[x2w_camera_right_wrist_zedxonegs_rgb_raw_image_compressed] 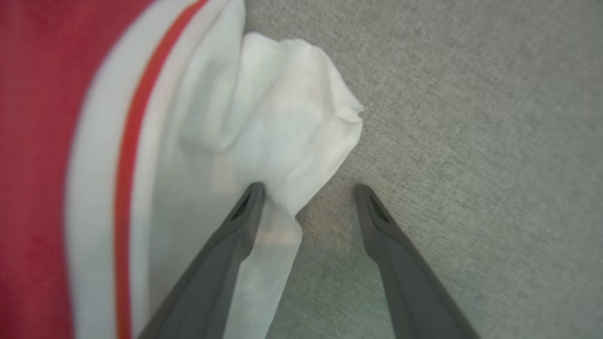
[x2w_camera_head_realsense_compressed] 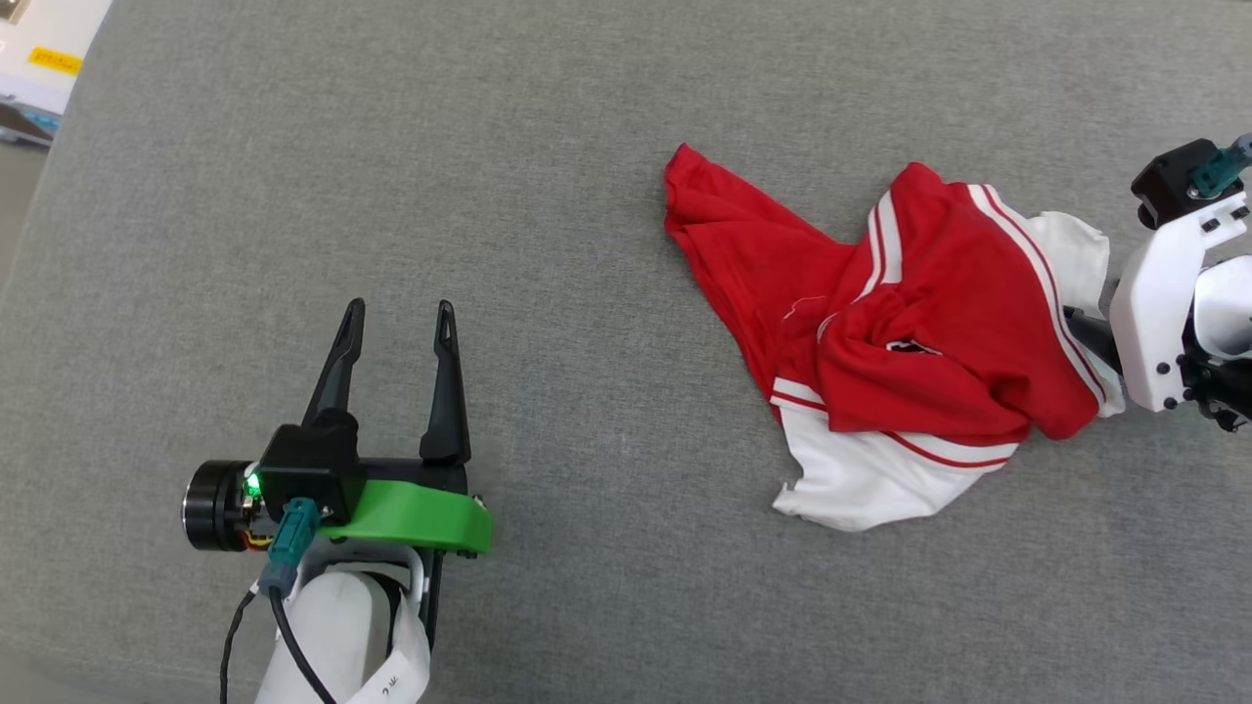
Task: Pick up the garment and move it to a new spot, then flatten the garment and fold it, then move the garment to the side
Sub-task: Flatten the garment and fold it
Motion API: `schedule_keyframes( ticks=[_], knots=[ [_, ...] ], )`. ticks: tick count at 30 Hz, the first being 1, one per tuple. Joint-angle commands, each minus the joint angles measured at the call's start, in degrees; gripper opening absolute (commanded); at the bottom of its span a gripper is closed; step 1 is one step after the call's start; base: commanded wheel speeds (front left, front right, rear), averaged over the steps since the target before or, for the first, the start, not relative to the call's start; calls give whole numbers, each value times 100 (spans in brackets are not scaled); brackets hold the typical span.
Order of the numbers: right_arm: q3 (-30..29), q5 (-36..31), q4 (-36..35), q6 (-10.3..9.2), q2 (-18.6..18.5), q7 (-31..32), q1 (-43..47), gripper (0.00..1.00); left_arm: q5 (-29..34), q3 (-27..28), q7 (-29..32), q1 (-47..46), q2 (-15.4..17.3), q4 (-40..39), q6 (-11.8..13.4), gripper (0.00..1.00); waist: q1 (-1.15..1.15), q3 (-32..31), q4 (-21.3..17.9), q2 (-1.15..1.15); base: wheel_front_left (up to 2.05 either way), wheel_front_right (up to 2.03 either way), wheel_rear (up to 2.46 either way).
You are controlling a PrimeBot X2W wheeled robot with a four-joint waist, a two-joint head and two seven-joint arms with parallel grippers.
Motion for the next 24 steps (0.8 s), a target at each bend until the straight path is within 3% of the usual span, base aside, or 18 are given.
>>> schedule_keyframes(
  ticks=[1, 5, 7, 8, 15, 24],
  knots=[
    [260, 112, 169, 2, 154, -10, 147, 100, -27, -13, -34, -101, -25, 7, 45, 100, -1, 83, 111, 0, 0, 0, 0],
    [600, 215, 309, 2, 126, -267, 238, 100, -46, -8, -34, -86, -25, 27, 87, 100, -1, 24, 108, 0, 0, 0, 0],
    [655, 223, 354, 2, 79, -596, 203, 9, -40, 7, -34, -55, -25, 43, 94, 100, -1, -41, 75, 0, 0, 0, 0],
    [670, 219, 366, 2, 55, -761, 178, 0, -33, 15, -34, -41, -25, 53, 90, 100, -1, -78, 54, 0, 0, 0, 0],
    [351, 396, 326, 2, -212, -2157, 77, 0, 6, 39, -34, 93, -25, 126, 63, 100, -1, -447, -129, 0, 0, 0, 0],
    [-370, 747, 267, 2, -732, -3039, 1002, 0, 17, 94, -34, 374, -26, 173, 66, 100, -1, -854, -337, 0, 0, 0, 0]
  ],
)
